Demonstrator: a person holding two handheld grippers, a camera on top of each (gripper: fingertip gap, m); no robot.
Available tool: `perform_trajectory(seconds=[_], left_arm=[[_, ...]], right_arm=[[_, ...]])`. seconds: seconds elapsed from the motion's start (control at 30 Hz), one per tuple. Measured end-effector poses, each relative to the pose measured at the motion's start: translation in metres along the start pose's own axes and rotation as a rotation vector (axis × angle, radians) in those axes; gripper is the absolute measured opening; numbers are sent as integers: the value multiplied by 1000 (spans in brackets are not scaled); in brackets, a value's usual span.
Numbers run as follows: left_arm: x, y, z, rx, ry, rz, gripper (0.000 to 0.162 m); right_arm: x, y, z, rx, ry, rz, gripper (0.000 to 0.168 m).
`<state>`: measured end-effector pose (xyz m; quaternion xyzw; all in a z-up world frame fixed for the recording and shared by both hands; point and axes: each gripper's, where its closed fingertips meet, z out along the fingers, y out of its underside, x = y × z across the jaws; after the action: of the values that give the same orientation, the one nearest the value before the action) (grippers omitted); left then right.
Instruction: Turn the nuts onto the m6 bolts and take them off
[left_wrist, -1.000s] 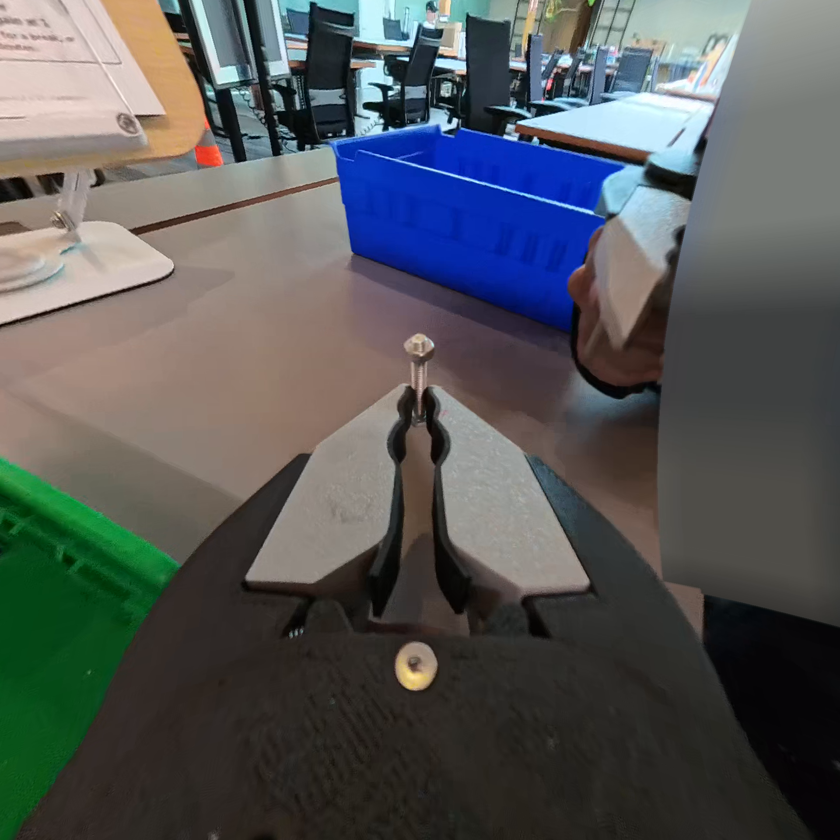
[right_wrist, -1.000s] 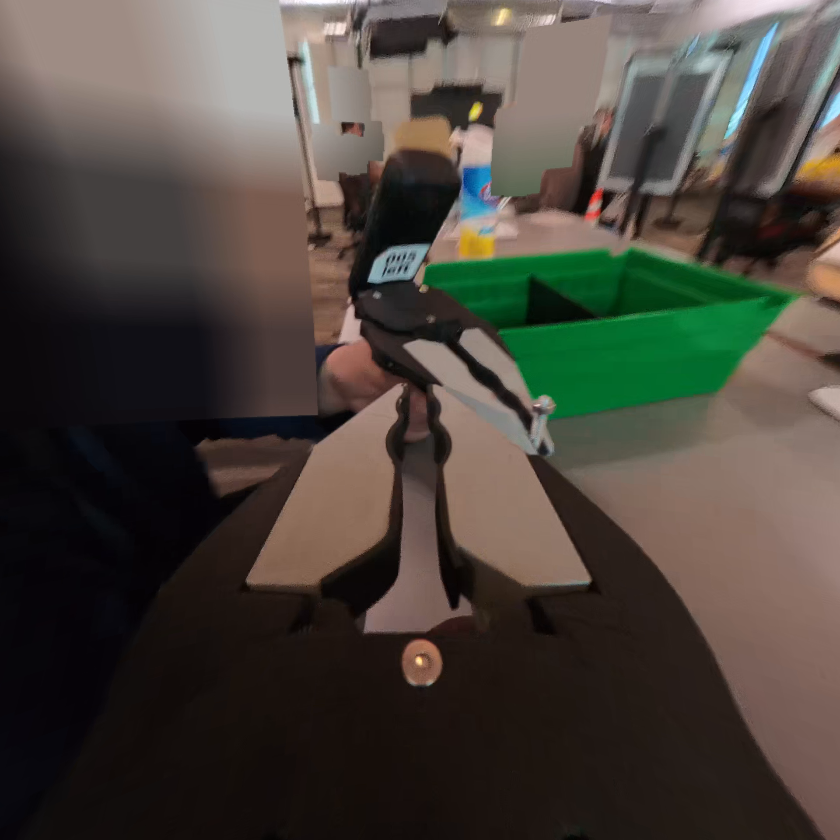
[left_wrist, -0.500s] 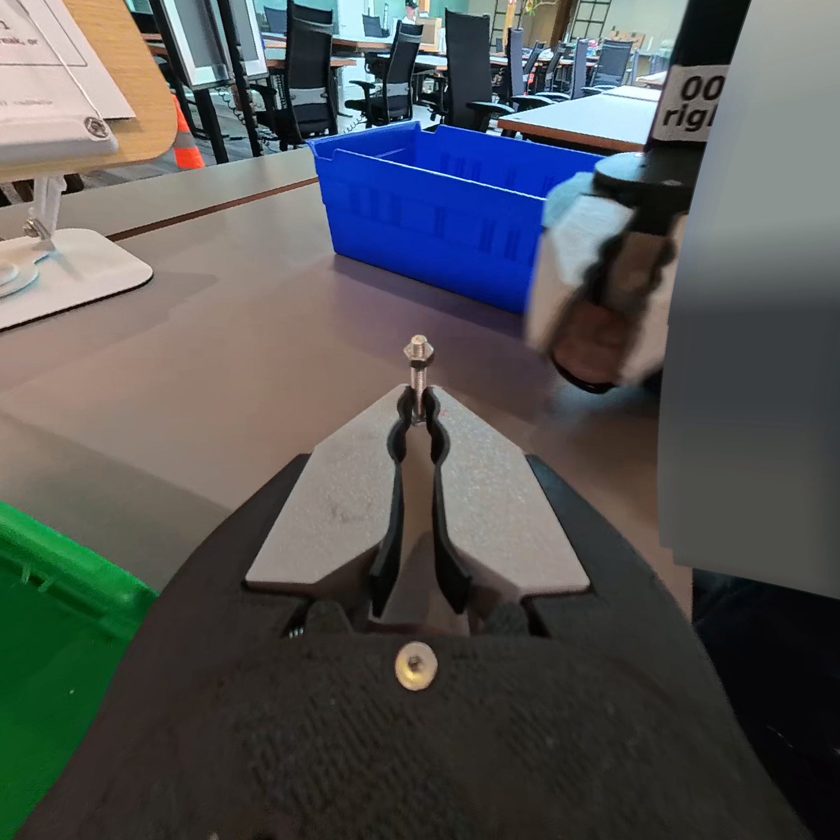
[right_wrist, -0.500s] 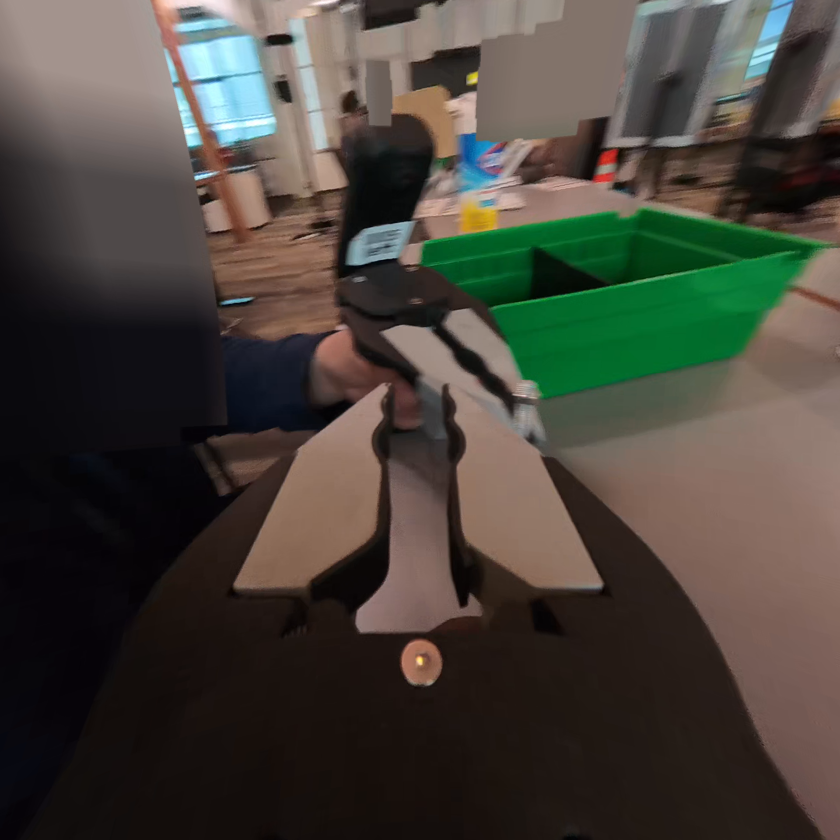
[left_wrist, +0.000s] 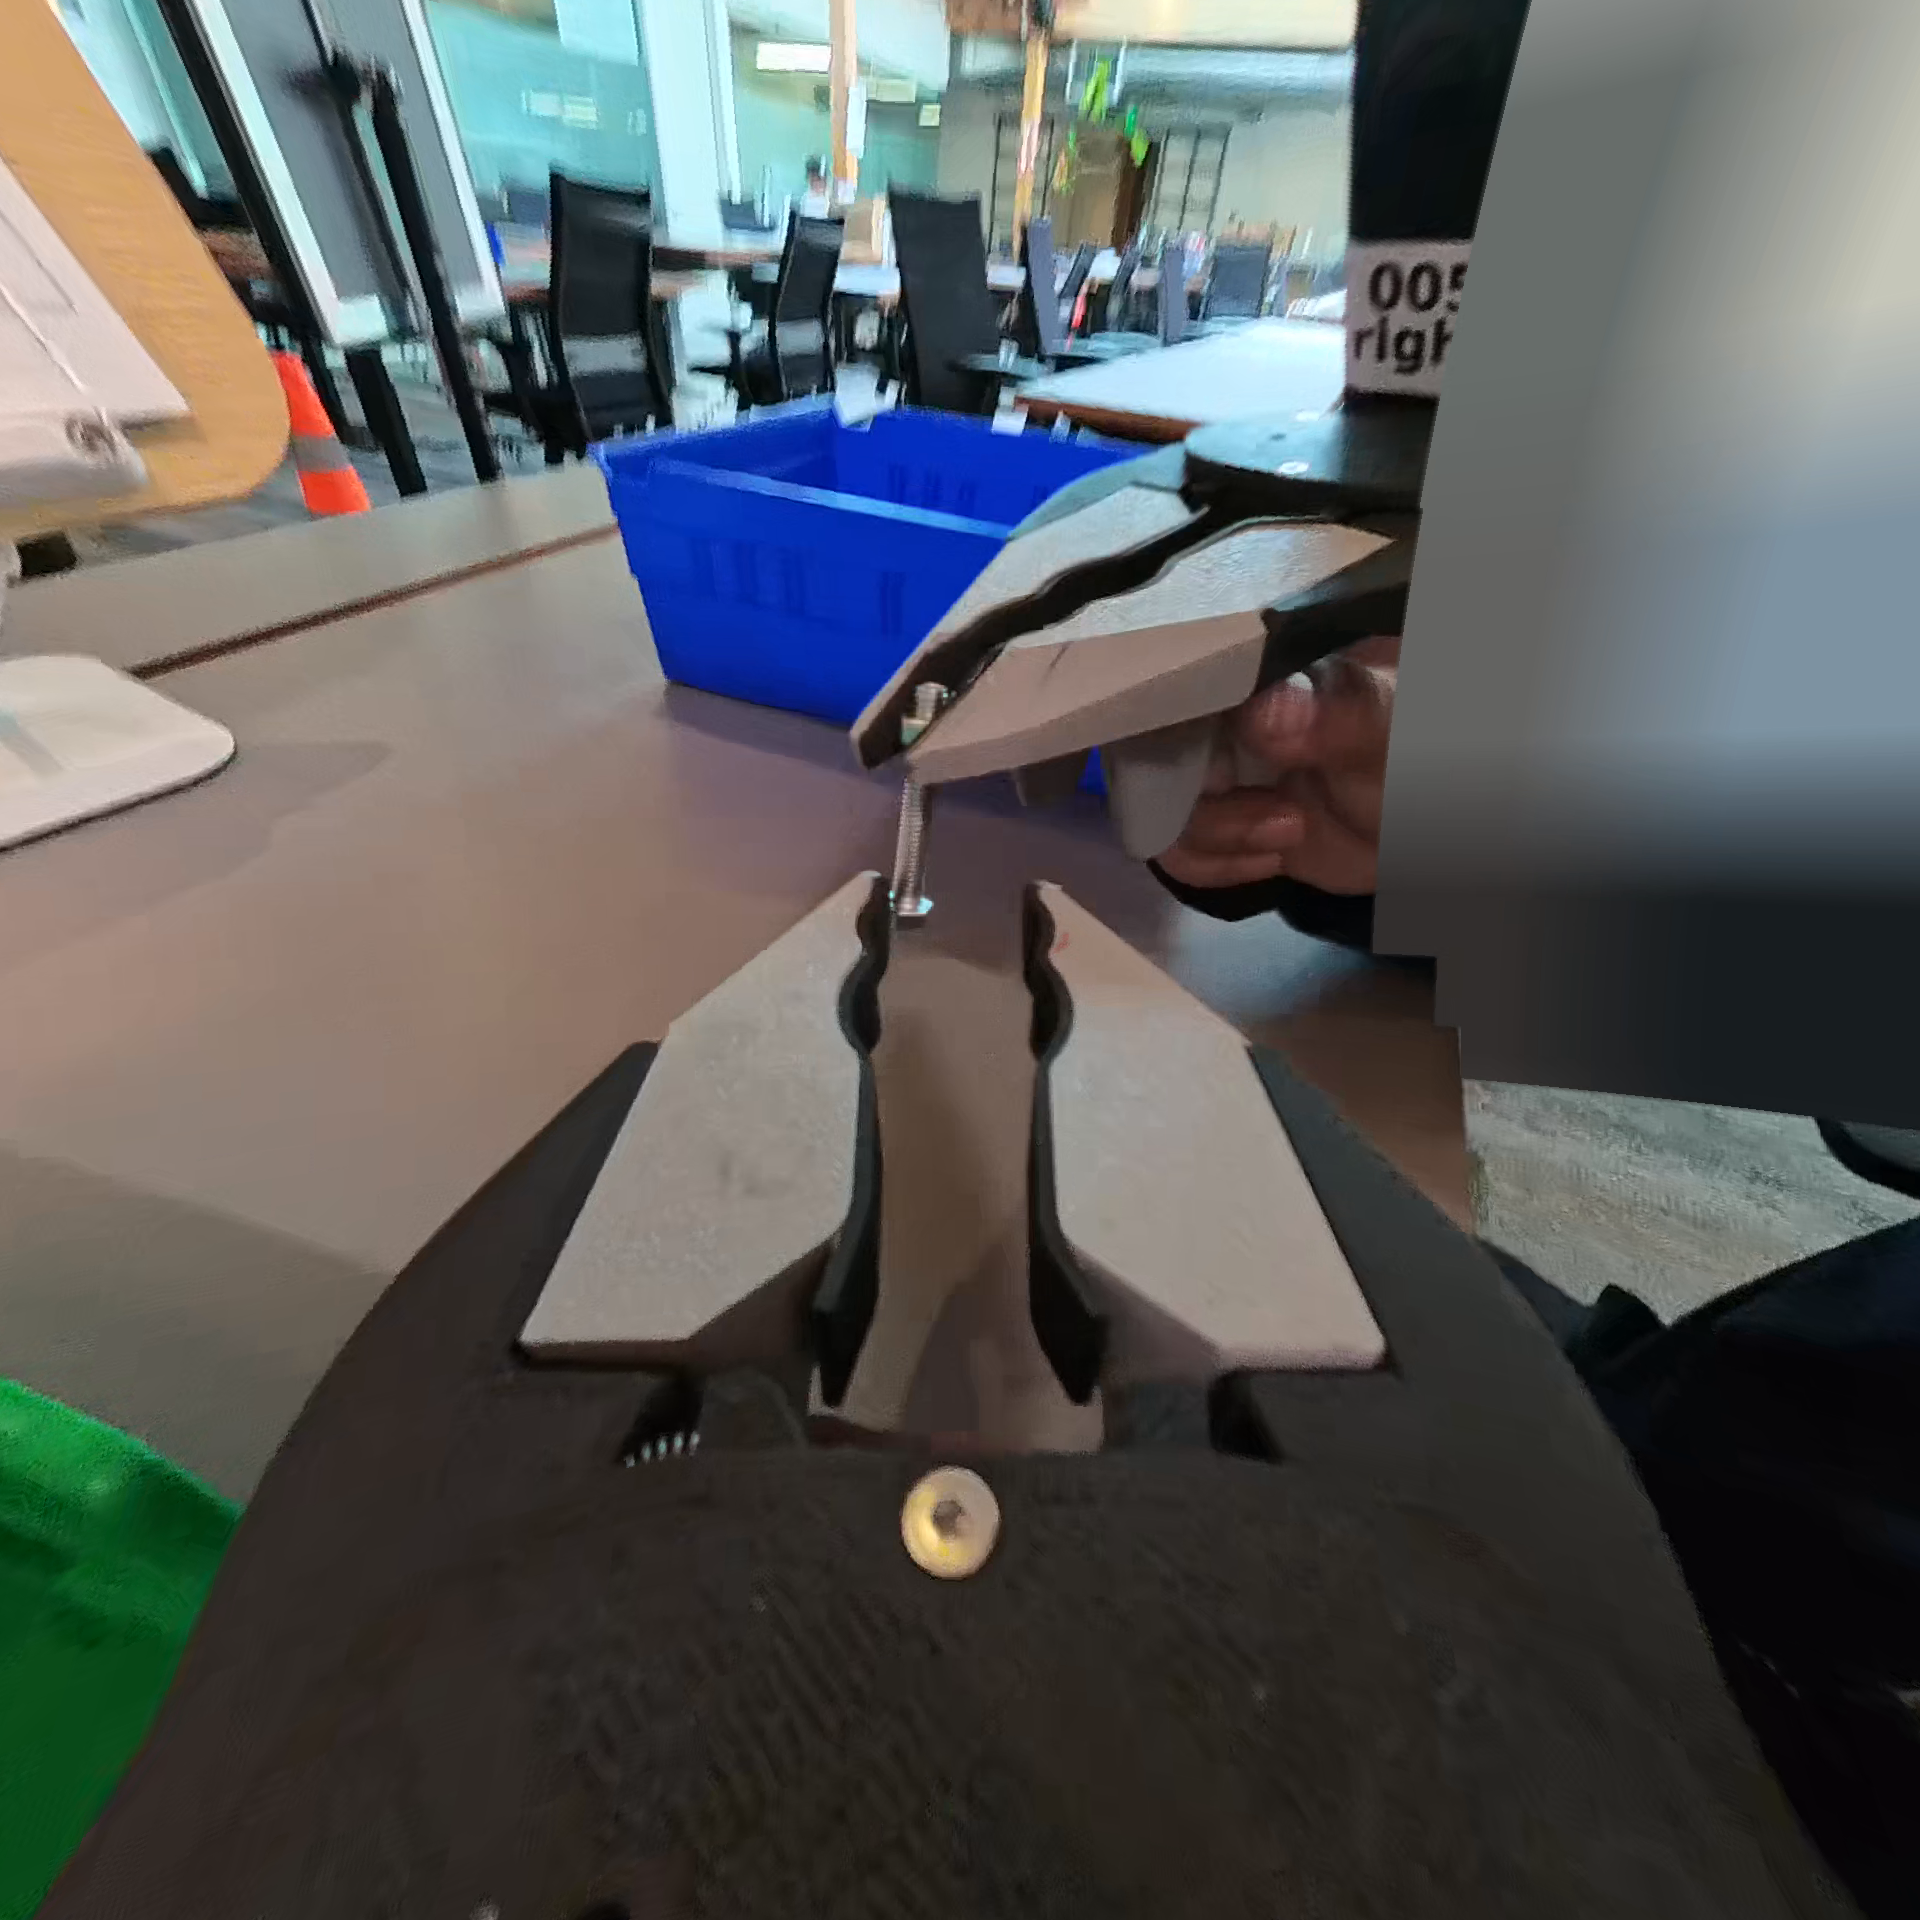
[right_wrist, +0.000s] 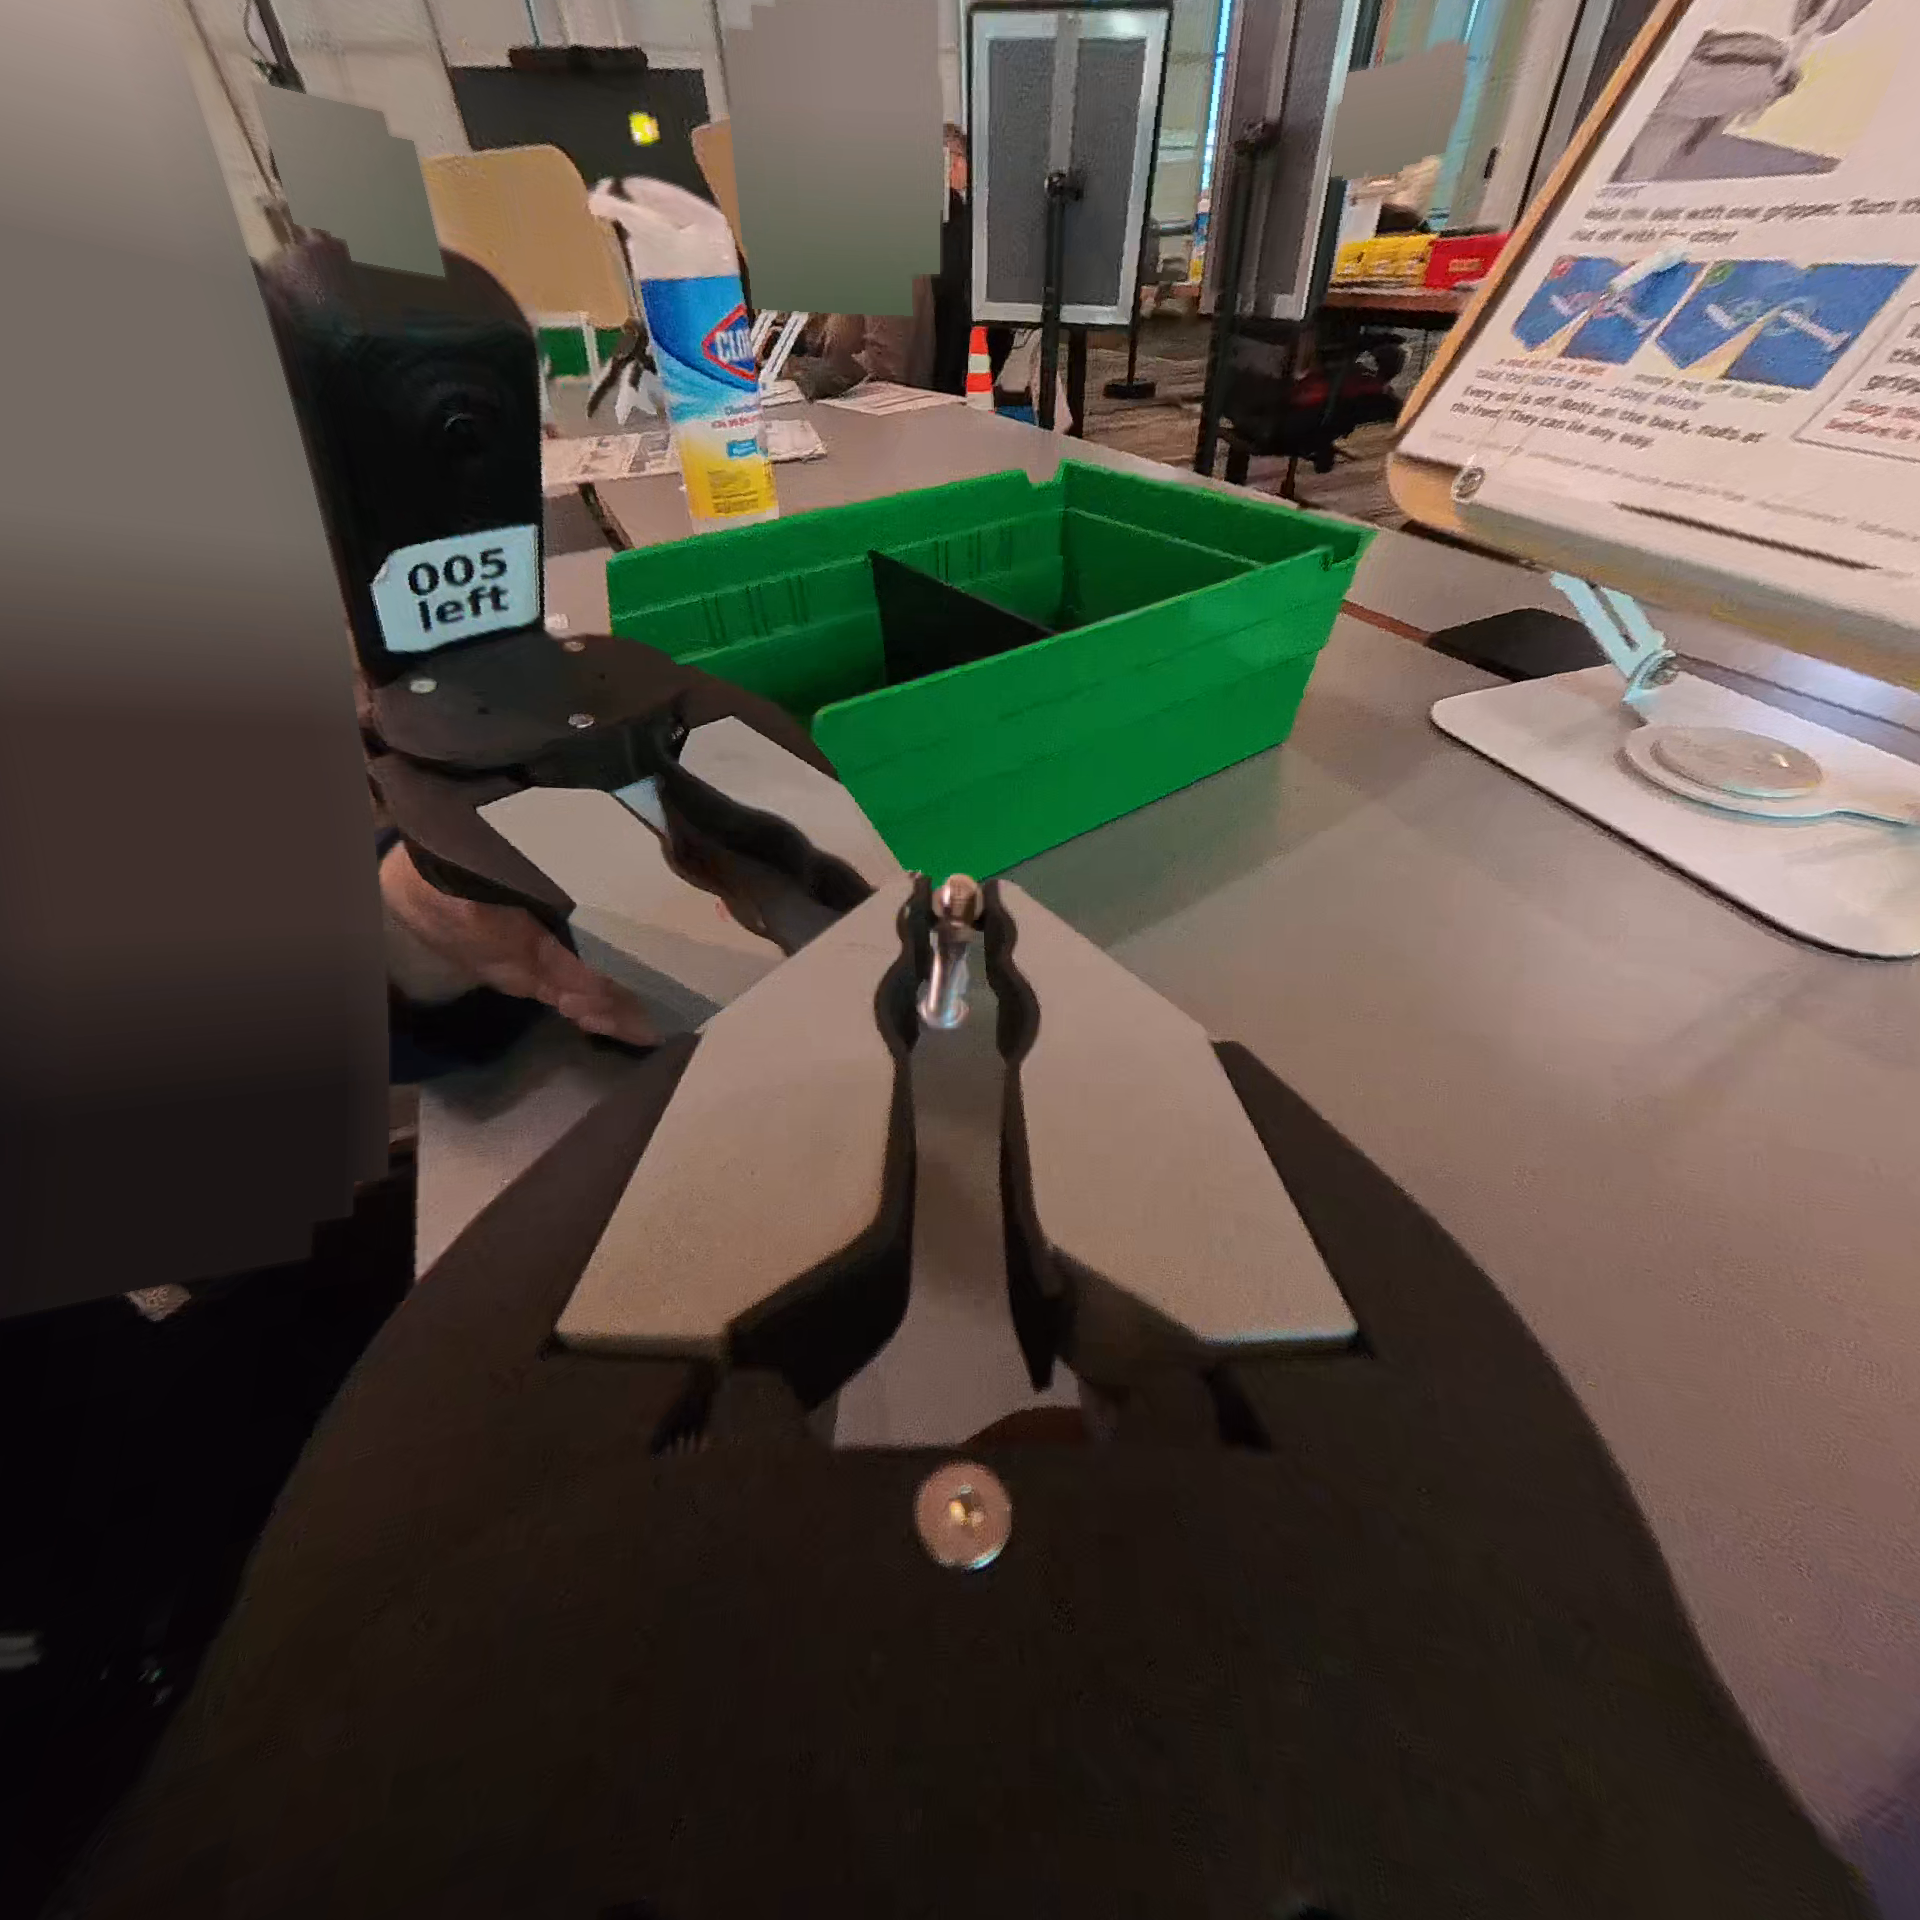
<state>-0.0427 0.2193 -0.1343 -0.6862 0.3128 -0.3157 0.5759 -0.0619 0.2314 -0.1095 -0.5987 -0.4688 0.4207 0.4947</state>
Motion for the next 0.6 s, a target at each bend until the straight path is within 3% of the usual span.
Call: perform_trajectory(seconds=[0.13, 0.27, 0.4, 0.47, 0.6], left_arm=[[21, -37, -17, 200, 92, 1, 23], [23, -61, -37, 345, 140, -109, 21], [5, -50, -46, 225, 56, -160, 30], [-9, -41, -58, 139, -56, -157, 31], [-28, -29, -88, 46, -268, -140, 41]], right_arm=[[0, -26, -32, -12, 110, -57, 7], [33, -29, -72, -34, 260, -10, 7], [107, -38, -155, -66, 579, 8, 7], [150, -6, -185, -246, 684, 96, 8], [158, 48, -186, -428, 574, 288, 37]])
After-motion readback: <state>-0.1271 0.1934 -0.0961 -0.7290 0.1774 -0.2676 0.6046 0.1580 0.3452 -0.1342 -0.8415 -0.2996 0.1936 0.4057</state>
